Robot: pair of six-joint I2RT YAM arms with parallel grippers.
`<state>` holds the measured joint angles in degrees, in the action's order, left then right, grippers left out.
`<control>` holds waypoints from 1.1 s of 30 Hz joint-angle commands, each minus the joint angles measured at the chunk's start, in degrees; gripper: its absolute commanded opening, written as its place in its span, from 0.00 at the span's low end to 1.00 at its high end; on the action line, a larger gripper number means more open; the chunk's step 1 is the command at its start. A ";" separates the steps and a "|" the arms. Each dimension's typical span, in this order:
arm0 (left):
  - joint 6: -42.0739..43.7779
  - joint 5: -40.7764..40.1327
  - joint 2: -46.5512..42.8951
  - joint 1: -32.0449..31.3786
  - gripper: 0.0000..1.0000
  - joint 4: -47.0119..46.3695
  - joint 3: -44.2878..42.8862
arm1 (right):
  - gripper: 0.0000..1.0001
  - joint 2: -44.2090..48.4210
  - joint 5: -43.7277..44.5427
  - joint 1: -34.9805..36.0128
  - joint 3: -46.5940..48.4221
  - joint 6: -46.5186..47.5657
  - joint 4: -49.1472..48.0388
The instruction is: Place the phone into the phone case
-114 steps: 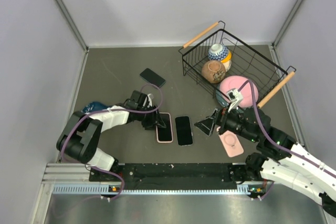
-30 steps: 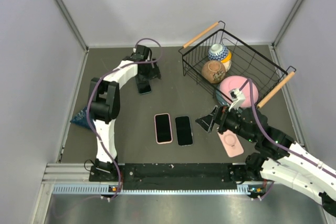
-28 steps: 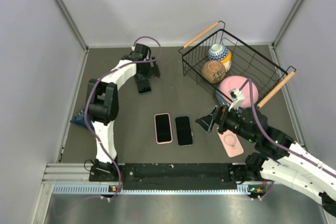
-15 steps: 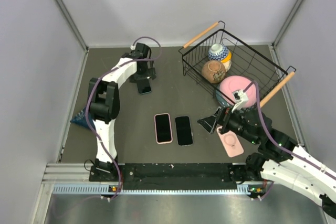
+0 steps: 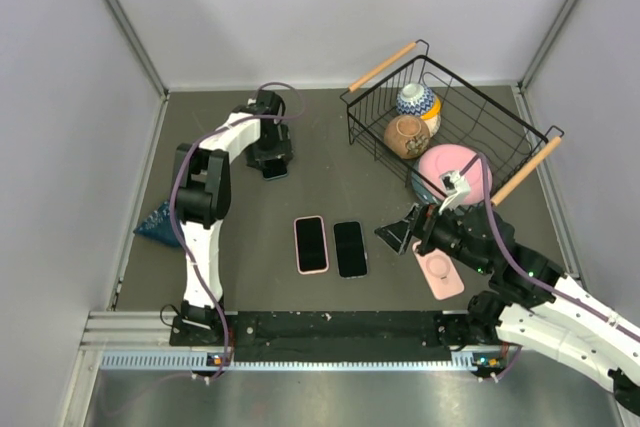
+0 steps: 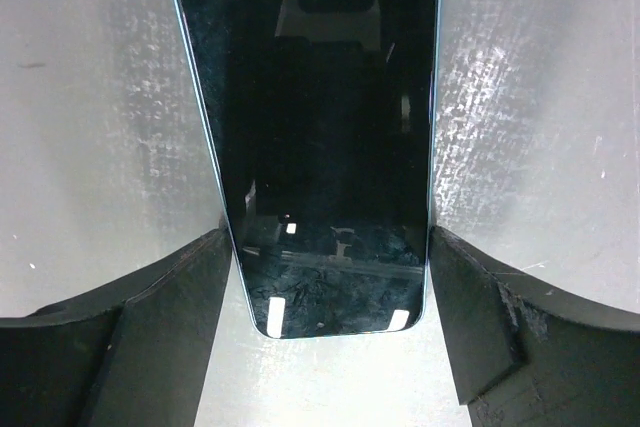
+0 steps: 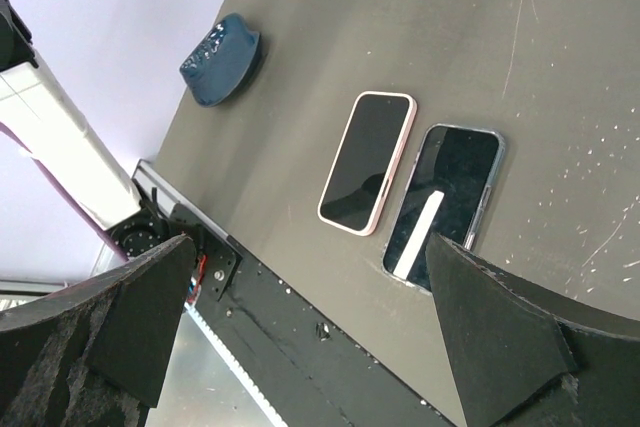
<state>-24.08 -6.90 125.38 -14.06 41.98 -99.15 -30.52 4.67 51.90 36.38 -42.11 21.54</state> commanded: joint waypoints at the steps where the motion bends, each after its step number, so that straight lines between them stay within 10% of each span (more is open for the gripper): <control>1: -0.80 -1.10 1.53 1.06 0.83 2.23 -2.01 | 0.99 0.46 0.43 0.22 0.53 0.62 -1.06; 8: -0.80 3.64 -0.66 1.41 0.67 2.32 0.89 | 0.99 0.99 2.79 0.22 2.02 3.78 1.39; 25: -7.83 16.12 -34.58 1.23 0.18 -15.70 43.68 | 0.96 -12.36 18.36 0.31 15.91 26.11 17.65; 33: -8.01 22.01 -53.63 1.23 0.00 -17.55 54.06 | 0.63 -24.38 13.88 0.22 14.77 20.42 24.16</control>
<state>-31.46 10.70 81.54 -12.84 28.32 -47.03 -50.11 19.77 51.90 50.24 -19.18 40.88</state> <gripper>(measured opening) 0.750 0.742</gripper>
